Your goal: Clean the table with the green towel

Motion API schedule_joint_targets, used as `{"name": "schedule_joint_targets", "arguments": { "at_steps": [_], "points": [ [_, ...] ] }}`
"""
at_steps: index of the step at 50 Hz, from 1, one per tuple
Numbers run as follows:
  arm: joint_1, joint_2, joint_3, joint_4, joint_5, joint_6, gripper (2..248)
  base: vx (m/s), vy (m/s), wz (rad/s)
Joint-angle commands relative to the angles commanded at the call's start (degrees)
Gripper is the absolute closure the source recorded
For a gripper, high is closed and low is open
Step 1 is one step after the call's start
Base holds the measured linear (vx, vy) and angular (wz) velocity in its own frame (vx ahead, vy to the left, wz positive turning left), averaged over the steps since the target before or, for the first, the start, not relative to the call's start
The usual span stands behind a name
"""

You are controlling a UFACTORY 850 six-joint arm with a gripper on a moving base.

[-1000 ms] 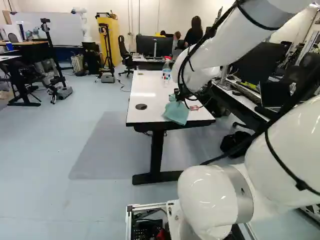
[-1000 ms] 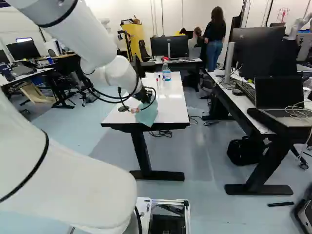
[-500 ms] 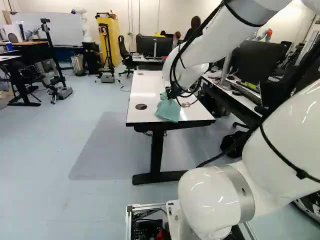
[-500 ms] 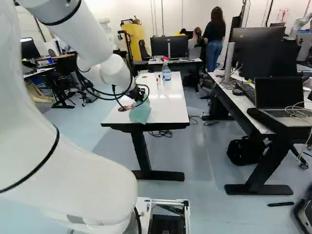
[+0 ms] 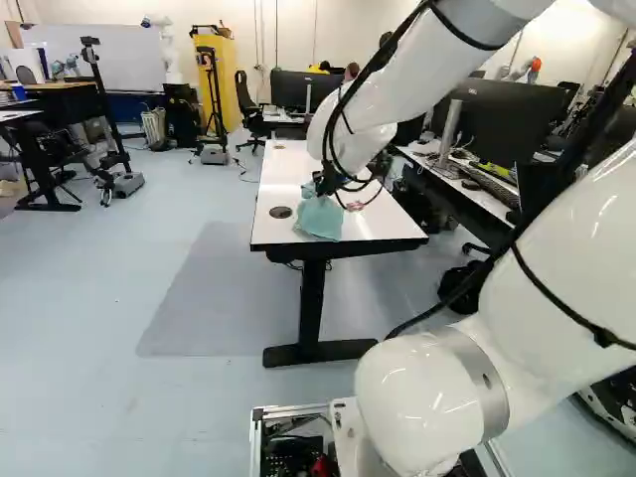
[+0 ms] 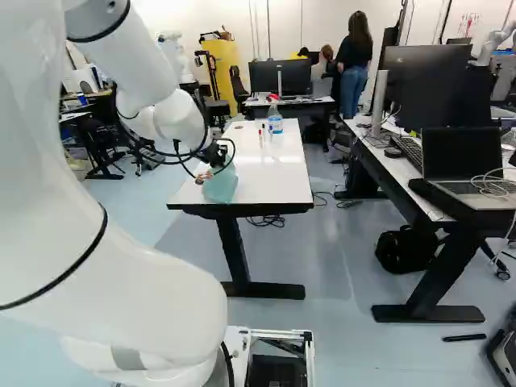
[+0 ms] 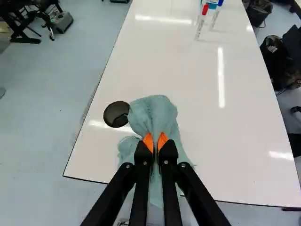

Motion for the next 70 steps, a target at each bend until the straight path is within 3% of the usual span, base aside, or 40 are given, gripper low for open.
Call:
{"name": "schedule_joint_targets", "arguments": {
  "at_steps": [35, 54, 55, 60, 61, 65, 66, 70],
  "points": [
    [6.8, -4.9, -4.6, 0.0, 0.0, 0.0, 218, 0.000, 0.000, 0.000],
    [6.8, -4.9, -4.6, 0.0, 0.0, 0.0, 213, 0.000, 0.000, 0.000],
    [6.8, -4.9, -4.6, 0.0, 0.0, 0.0, 182, 0.000, 0.000, 0.000],
    [6.8, -4.9, -4.6, 0.0, 0.0, 0.0, 182, 0.000, 0.000, 0.000],
    [6.8, -4.9, -4.6, 0.0, 0.0, 0.0, 147, 0.000, 0.000, 0.000],
    [6.8, -4.9, -4.6, 0.0, 0.0, 0.0, 147, 0.000, 0.000, 0.000],
    [6.8, -4.9, -4.6, 0.0, 0.0, 0.0, 111, 0.000, 0.000, 0.000],
    [6.8, -4.9, -4.6, 0.0, 0.0, 0.0, 111, 0.000, 0.000, 0.000]
  ]
}}
